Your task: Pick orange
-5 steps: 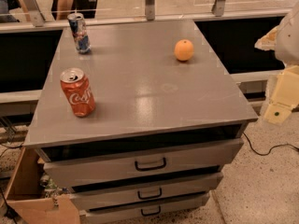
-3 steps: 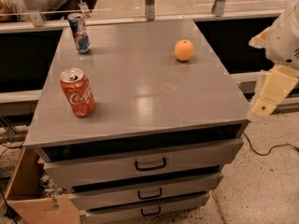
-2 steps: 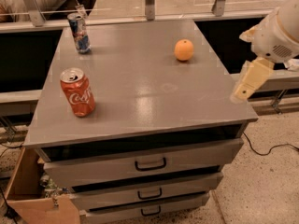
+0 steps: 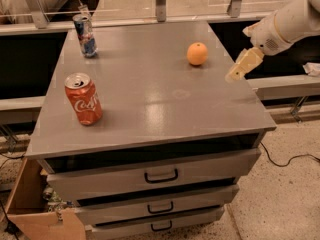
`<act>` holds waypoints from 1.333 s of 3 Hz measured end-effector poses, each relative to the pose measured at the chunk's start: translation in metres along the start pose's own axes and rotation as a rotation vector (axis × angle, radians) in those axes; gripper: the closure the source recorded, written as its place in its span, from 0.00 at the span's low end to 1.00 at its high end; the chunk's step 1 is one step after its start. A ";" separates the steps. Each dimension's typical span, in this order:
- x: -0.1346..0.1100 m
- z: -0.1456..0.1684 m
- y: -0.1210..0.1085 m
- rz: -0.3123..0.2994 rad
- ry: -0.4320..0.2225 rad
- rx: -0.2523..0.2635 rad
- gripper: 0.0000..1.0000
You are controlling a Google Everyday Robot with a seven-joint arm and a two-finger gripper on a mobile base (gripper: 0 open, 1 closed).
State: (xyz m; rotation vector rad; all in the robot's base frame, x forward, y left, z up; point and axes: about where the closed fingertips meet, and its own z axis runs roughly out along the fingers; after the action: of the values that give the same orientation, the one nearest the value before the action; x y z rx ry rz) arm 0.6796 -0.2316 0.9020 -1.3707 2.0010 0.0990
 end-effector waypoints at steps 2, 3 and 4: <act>-0.024 0.068 -0.059 0.188 -0.250 0.015 0.00; -0.042 0.095 -0.070 0.266 -0.344 -0.003 0.00; -0.046 0.120 -0.073 0.368 -0.394 -0.034 0.00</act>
Offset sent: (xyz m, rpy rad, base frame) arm 0.1379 0.0298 -0.0166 0.4855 -0.0692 -0.1158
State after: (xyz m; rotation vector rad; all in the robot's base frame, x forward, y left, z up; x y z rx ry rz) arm 0.8099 -0.1758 0.8612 -0.9010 1.8905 0.5303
